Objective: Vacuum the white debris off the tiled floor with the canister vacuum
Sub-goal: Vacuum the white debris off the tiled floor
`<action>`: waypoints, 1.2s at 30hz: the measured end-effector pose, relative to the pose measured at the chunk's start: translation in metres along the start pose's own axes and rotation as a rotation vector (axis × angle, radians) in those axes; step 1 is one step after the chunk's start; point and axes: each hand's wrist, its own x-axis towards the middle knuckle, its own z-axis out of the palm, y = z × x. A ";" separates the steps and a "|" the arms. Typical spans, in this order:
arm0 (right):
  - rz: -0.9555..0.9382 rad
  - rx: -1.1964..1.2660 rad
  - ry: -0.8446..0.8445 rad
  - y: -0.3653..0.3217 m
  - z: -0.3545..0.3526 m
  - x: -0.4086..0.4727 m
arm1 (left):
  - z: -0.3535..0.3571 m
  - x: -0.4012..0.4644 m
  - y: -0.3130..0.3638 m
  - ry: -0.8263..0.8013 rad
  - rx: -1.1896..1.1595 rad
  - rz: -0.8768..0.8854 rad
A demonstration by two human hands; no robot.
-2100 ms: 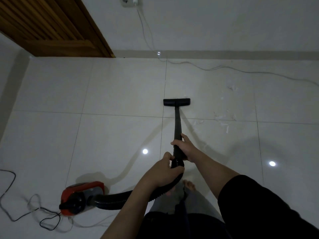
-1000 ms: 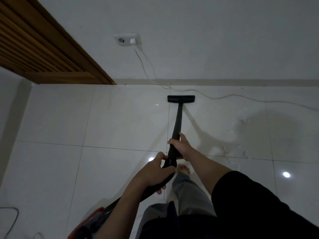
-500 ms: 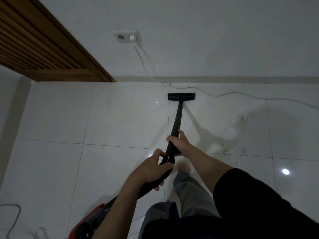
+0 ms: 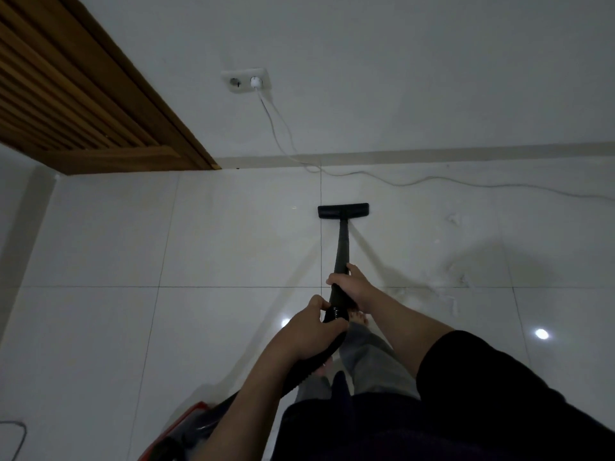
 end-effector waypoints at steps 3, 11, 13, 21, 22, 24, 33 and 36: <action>0.005 0.037 0.019 0.034 0.012 -0.013 | 0.016 -0.014 -0.027 0.004 0.088 0.044; -0.003 0.024 0.075 0.129 0.042 -0.048 | 0.067 -0.061 -0.103 -0.031 0.109 0.077; -0.014 0.039 0.075 0.147 0.046 -0.057 | 0.079 -0.070 -0.119 -0.039 0.094 0.082; 0.034 0.035 0.041 0.204 0.052 -0.090 | 0.125 -0.099 -0.161 0.006 0.056 0.094; 0.035 0.037 0.043 0.211 0.051 -0.093 | 0.132 -0.103 -0.165 0.013 0.043 0.100; 0.031 0.044 0.047 0.226 0.049 -0.097 | 0.147 -0.109 -0.172 0.021 0.012 0.104; 0.027 0.125 0.000 0.304 0.035 -0.109 | 0.224 -0.120 -0.219 0.082 -0.031 0.041; 0.026 0.155 -0.009 0.330 0.039 -0.108 | 0.241 -0.125 -0.236 0.098 -0.005 0.039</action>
